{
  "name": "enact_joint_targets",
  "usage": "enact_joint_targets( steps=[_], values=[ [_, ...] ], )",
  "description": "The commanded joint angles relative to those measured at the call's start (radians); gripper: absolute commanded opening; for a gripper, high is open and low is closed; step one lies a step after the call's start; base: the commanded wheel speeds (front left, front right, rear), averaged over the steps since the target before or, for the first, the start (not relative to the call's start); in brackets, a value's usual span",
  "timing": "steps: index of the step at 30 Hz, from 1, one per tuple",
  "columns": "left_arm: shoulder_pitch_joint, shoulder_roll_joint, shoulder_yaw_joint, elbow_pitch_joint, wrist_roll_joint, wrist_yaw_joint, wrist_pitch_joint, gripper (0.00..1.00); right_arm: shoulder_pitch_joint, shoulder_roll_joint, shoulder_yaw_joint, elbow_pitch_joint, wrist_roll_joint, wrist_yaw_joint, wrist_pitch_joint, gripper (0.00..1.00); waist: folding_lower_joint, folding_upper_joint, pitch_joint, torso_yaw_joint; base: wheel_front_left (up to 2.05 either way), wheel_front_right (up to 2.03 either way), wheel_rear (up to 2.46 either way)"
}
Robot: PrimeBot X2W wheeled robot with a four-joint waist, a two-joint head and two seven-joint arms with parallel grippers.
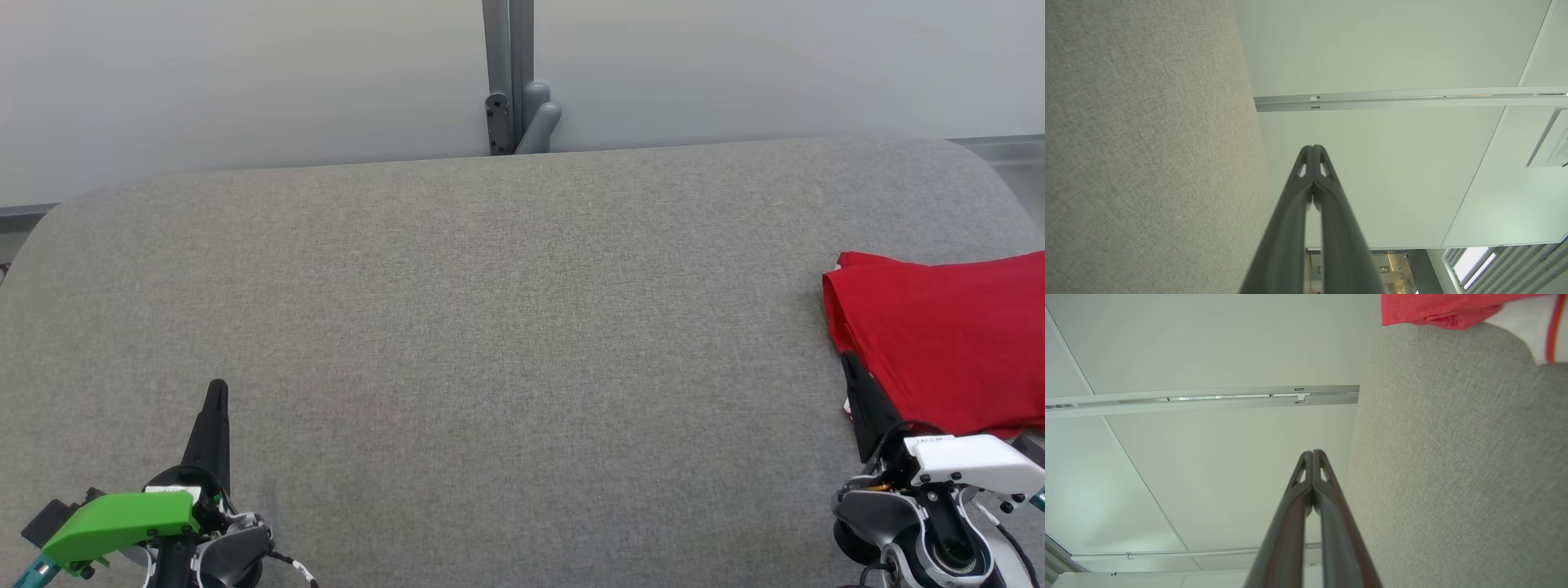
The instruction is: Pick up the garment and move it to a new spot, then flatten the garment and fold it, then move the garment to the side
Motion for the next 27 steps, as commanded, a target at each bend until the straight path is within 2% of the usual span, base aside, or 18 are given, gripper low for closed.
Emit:
enact_joint_targets(
  steps=[1, 27],
  values=[
    [-0.013, 0.007, 0.002, -0.002, -0.002, -0.007, 0.003, 0.0, 0.008, -0.005, -0.002, -0.005, 0.007, 0.0, 0.005, 0.0, 0.0, 0.0, 0.0, 0.0, 0.0, 0.0, 0.0],
    [-0.012, 0.007, 0.002, -0.002, -0.002, -0.007, 0.003, 0.0, 0.007, -0.005, -0.001, -0.005, 0.007, 0.0, 0.005, 0.0, 0.0, 0.0, 0.0, 0.0, 0.0, 0.0, 0.0]
  ],
)
